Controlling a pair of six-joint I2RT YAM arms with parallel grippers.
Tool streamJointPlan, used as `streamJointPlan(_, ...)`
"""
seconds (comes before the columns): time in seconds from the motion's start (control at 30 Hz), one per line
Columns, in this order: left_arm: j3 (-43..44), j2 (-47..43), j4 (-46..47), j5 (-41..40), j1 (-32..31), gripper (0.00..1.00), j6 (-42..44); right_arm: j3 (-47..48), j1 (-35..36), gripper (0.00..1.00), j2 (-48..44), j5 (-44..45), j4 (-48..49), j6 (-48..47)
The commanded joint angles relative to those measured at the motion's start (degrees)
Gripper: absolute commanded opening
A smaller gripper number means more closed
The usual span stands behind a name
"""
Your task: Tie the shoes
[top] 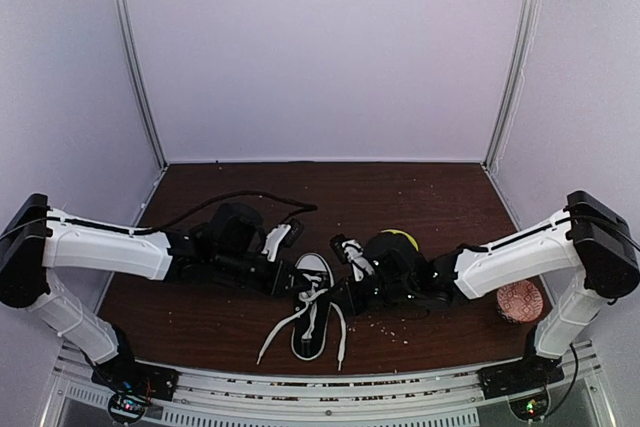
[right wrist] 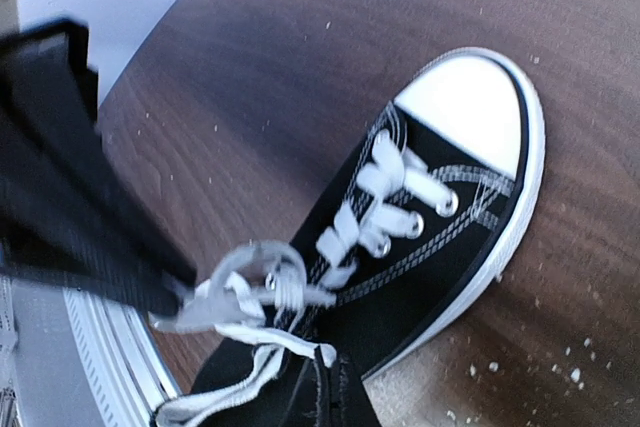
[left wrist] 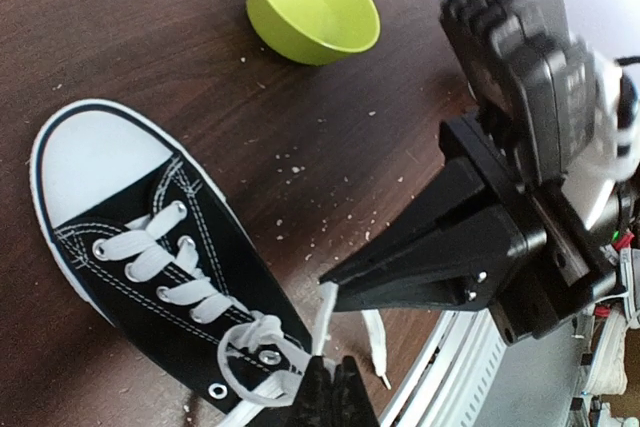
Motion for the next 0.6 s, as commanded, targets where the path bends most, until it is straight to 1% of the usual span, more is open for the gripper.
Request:
streamJointPlan(0.0,0.71,0.47,3.17,2.59,-0.97,0.0,3.39,3.93,-1.33,0.0,1.48,1.59,-3.48,-1.13)
streamJointPlan(0.3,-1.93,2.21,3.3,5.04,-3.41,0.0,6.73,7.45,-1.83,0.0,3.52,-0.38,-3.49,-2.2)
streamJointPlan(0.5,-1.28,6.87,-0.01,3.11,-4.78,0.0,7.51,7.87,-1.78,0.0,6.01,-2.86,-2.51,-1.37)
streamJointPlan(0.57,-1.7,6.94,0.93,2.12,-5.04,0.0,6.79,6.99,-1.73,0.0,6.06,-3.09,-1.99,-1.02)
